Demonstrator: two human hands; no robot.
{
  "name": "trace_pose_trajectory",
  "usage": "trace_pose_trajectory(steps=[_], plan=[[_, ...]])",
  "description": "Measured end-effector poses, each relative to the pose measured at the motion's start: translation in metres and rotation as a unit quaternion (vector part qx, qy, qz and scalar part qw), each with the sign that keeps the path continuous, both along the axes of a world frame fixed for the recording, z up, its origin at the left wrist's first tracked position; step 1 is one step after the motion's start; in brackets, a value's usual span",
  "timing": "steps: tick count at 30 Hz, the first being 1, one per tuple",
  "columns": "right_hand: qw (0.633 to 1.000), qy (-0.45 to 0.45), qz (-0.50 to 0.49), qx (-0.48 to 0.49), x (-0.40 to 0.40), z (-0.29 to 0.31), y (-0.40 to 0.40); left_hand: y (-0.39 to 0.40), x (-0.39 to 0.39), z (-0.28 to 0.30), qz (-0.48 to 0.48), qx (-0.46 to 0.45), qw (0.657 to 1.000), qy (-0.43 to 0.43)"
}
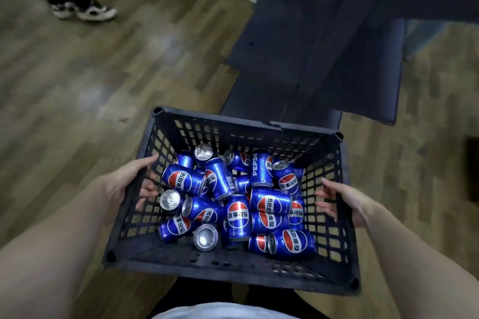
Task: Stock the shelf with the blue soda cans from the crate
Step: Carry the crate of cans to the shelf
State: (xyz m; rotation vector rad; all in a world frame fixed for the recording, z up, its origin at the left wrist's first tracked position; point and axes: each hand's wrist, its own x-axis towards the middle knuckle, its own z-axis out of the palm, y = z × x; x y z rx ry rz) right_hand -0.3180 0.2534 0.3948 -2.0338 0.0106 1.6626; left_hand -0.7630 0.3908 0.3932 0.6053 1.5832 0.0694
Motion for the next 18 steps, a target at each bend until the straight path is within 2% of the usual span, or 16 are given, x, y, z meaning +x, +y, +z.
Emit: trace_pose_trajectory(steps=[8,18], plan=[[0.989,-0.002,0.147,0.03,-0.129,0.009,0.16,0.026,-0.147,0.025,0.154,0.01,0.988,0.021],[0.948,-0.004,0.312,0.066,-0.262,0.01,0.319,0.045,-0.258,0.032,0.287,0.022,0.955,0.066]])
